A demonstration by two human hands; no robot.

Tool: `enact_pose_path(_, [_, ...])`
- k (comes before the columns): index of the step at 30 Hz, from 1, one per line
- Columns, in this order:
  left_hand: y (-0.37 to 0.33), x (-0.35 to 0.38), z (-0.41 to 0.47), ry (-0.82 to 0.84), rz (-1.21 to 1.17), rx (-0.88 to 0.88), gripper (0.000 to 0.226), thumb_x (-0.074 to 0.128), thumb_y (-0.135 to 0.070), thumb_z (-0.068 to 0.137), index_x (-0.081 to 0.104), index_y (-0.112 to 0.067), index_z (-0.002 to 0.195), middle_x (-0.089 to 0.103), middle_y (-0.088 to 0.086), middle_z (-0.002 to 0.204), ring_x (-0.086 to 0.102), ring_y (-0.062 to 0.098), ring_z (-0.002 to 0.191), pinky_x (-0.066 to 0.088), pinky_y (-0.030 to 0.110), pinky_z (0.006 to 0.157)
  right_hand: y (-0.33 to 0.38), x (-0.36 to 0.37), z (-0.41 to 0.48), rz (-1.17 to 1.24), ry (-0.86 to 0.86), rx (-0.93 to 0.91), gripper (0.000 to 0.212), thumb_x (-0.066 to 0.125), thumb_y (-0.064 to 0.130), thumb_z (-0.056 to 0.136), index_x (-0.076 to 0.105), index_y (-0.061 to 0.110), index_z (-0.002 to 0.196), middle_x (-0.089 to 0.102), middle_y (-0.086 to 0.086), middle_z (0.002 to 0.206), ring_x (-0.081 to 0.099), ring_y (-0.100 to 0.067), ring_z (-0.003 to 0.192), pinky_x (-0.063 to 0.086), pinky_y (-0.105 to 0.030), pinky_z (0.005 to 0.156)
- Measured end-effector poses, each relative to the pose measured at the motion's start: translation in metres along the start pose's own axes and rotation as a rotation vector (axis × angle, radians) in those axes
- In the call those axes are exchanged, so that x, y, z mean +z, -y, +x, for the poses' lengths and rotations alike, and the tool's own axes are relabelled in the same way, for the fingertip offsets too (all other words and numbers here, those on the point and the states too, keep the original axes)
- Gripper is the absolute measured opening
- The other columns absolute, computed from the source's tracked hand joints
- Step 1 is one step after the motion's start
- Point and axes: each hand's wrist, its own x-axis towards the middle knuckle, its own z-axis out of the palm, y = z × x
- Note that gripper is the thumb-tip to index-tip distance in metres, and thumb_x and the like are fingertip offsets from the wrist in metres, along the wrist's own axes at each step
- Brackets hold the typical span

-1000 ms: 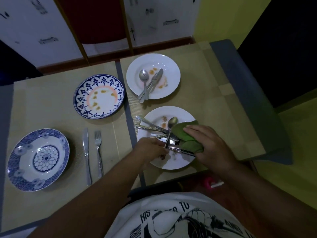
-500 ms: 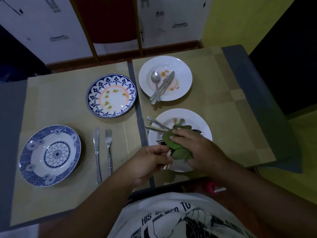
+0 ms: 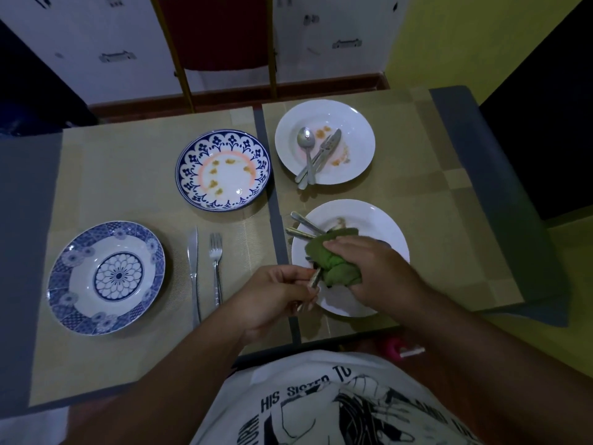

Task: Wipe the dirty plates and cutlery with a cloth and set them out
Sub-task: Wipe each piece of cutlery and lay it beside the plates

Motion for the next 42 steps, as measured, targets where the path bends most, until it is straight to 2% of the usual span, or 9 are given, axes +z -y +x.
enact_pose_path(7, [0.008, -0.014, -0.010, 0.073, -0.082, 0.005, 0.024, 0.063, 0.010, 0.089, 0.078, -0.002, 0.103, 0.077, 0.011, 0.091, 0.072, 0.016, 0.075, 0.058, 0.027, 0.070, 0.001, -0.016, 0.018, -0.106, -0.034, 0.055, 0.064, 0.068, 0.003, 0.072, 0.058, 0.019, 0.133, 0.059, -0.002, 0.133, 0.052, -0.023, 0.122, 0.039, -0.029, 0.098])
enact_pose_path(14, [-0.006, -0.006, -0.003, 0.027, -0.310, -0.083, 0.039, 0.054, 0.018, 0.092, 0.062, -0.002, 0.125, 0.073, 0.022, 0.109, 0.074, 0.022, 0.089, 0.062, 0.028, 0.074, 0.013, -0.019, 0.019, -0.102, -0.123, -0.045, 0.064, 0.072, -0.001, 0.065, 0.061, 0.009, 0.127, 0.063, -0.008, 0.124, 0.058, -0.029, 0.111, 0.048, -0.037, 0.091])
enact_pose_path(20, [-0.010, 0.002, 0.004, -0.099, 0.032, -0.088, 0.026, 0.057, -0.002, 0.095, 0.067, -0.006, 0.118, 0.066, 0.011, 0.096, 0.059, 0.011, 0.072, 0.045, 0.021, 0.057, 0.013, -0.009, 0.009, -0.057, -0.105, -0.034, 0.067, 0.070, -0.003, 0.066, 0.060, 0.015, 0.130, 0.061, -0.005, 0.130, 0.055, -0.026, 0.118, 0.047, -0.039, 0.096])
enact_pose_path(24, [0.000, 0.004, 0.008, -0.213, 0.212, 0.021, 0.014, 0.071, -0.013, 0.092, 0.074, -0.018, 0.104, 0.074, 0.019, 0.103, 0.063, 0.022, 0.080, 0.050, 0.034, 0.071, 0.011, -0.009, 0.006, -0.012, -0.221, 0.030, 0.068, 0.075, -0.003, 0.064, 0.061, 0.013, 0.129, 0.062, -0.005, 0.127, 0.055, -0.024, 0.117, 0.040, -0.028, 0.098])
enact_pose_path(29, [0.006, 0.001, 0.008, -0.219, 0.108, -0.014, 0.017, 0.062, -0.010, 0.098, 0.078, -0.016, 0.101, 0.075, 0.011, 0.087, 0.063, 0.009, 0.063, 0.052, 0.022, 0.061, 0.013, -0.012, 0.003, 0.018, -0.366, 0.085, 0.072, 0.067, 0.004, 0.063, 0.057, 0.015, 0.134, 0.061, -0.003, 0.121, 0.052, -0.023, 0.114, 0.043, -0.031, 0.093])
enact_pose_path(33, [0.006, 0.000, 0.007, -0.190, -0.053, -0.032, 0.016, 0.062, -0.001, 0.096, 0.075, -0.010, 0.102, 0.079, 0.013, 0.094, 0.072, 0.014, 0.076, 0.058, 0.024, 0.066, 0.017, -0.006, 0.001, -0.078, -0.241, 0.027, 0.085, 0.074, -0.001, 0.063, 0.047, 0.015, 0.143, 0.058, -0.004, 0.118, 0.051, -0.025, 0.112, 0.051, -0.041, 0.086])
enact_pose_path(36, [0.005, 0.002, 0.006, -0.161, -0.108, -0.023, 0.018, 0.062, 0.003, 0.095, 0.077, -0.005, 0.098, 0.077, 0.016, 0.091, 0.071, 0.017, 0.078, 0.060, 0.027, 0.069, 0.027, 0.001, 0.000, -0.123, -0.095, -0.135, 0.071, 0.070, 0.007, 0.067, 0.055, 0.010, 0.136, 0.059, -0.009, 0.116, 0.053, -0.027, 0.110, 0.054, -0.043, 0.084])
enact_pose_path(39, [0.006, -0.001, 0.005, -0.126, -0.074, -0.023, 0.019, 0.059, 0.003, 0.097, 0.077, -0.004, 0.099, 0.076, 0.014, 0.089, 0.072, 0.016, 0.078, 0.061, 0.028, 0.071, 0.027, 0.005, 0.003, -0.121, 0.001, -0.221, 0.061, 0.061, 0.013, 0.071, 0.059, 0.010, 0.132, 0.057, -0.010, 0.132, 0.052, -0.027, 0.123, 0.046, -0.038, 0.100])
enact_pose_path(42, [0.005, -0.008, 0.002, -0.116, -0.133, -0.042, 0.020, 0.059, 0.004, 0.097, 0.074, -0.002, 0.109, 0.077, 0.013, 0.092, 0.073, 0.017, 0.081, 0.062, 0.031, 0.072, 0.017, 0.003, 0.013, -0.043, -0.001, -0.073, 0.075, 0.070, 0.000, 0.067, 0.056, 0.025, 0.136, 0.049, 0.005, 0.144, 0.043, -0.016, 0.133, 0.033, -0.018, 0.104])
